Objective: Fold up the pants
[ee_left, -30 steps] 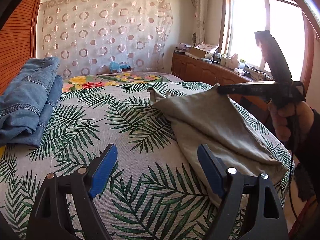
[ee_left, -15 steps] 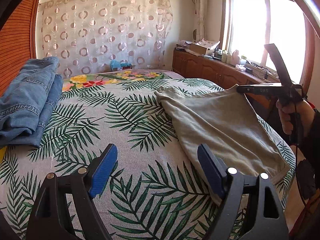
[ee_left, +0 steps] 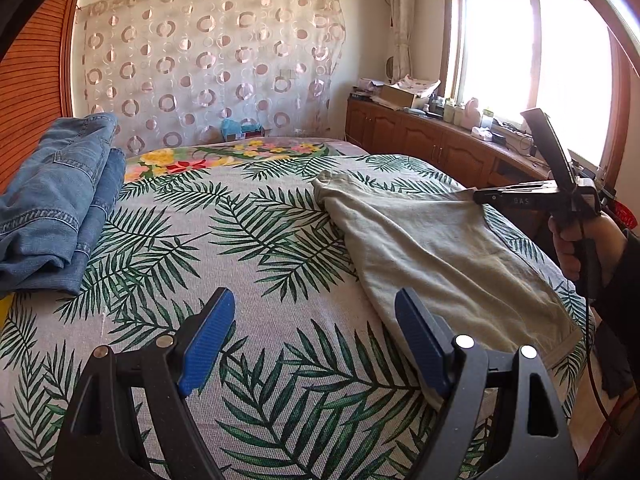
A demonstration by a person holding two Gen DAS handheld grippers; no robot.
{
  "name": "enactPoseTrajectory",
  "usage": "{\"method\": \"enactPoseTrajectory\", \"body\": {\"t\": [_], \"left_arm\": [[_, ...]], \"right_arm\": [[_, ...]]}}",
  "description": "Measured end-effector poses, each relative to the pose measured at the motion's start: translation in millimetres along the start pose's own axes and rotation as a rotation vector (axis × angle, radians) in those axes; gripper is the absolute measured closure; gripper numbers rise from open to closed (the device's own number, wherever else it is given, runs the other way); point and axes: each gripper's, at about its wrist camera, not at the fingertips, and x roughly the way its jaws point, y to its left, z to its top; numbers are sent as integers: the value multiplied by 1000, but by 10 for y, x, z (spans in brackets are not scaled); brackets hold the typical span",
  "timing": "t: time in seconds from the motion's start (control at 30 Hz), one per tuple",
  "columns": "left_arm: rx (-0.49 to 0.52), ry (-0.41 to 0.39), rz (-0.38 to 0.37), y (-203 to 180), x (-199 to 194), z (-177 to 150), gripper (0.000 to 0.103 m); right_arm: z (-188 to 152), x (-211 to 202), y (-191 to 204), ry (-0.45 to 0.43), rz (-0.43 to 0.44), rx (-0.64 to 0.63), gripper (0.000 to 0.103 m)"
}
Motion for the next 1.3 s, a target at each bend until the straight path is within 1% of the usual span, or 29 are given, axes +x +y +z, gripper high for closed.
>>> {"method": "enactPoseTrajectory", "body": {"t": [0.03, 0.07, 0.1, 0.2, 0.27, 0.33, 0.47, 0.57, 0.6, 0.7, 0.77, 0.9, 1.0, 1.07, 1.13, 1.17, 1.23, 1.3], "left_arm": [[0, 0, 0, -1, 0, 0, 20], [0, 0, 0, -2, 0, 1, 20], [1, 0, 0, -2, 0, 0, 20], [2, 1, 2, -2, 3, 5, 20], [3, 2, 2, -1, 5, 8, 20], [2, 2, 2, -2, 4, 8, 20], [2, 7, 1, 14, 21, 0, 20], [2, 6, 1, 9, 18, 5, 20], [2, 6, 1, 11, 17, 4, 20], [4, 9, 0, 5, 17, 8, 20], [14, 16, -7, 22, 32, -5, 20], [67, 59, -3, -7, 13, -67, 20], [88, 102, -34, -62, -44, -146, 20], [100, 122, -67, -101, -109, -219, 24], [119, 144, -86, -182, -156, -257, 32], [126, 149, -92, -212, -166, -261, 33], [143, 161, -114, -267, -213, -303, 40], [152, 176, -140, -309, -257, -340, 43]], "right_arm": [[-5, -24, 5, -4, -5, 2, 90], [-14, -61, 2, -10, -11, 4, 86], [-32, -101, 15, -18, -14, 5, 85], [-129, -222, 102, -31, 15, -4, 77], [-230, -288, 189, -35, 39, -20, 67], [-339, -335, 272, -29, 78, -32, 63], [-505, -317, 410, 5, 140, -56, 62], [-553, -225, 432, 34, 137, -81, 62], [-560, -210, 427, 27, 127, -87, 61], [-573, -197, 401, 30, 138, -88, 54], [-592, -191, 457, 31, 139, -109, 42], [-577, -222, 507, 32, 131, -115, 39], [-577, -231, 525, 33, 131, -114, 38], [-587, -232, 545, 29, 121, -119, 38], [-585, -235, 559, 27, 117, -119, 38], [-581, -233, 563, 27, 116, -118, 38], [-576, -257, 566, 26, 93, -119, 39], [-604, -353, 550, 12, 88, -105, 41]]}}
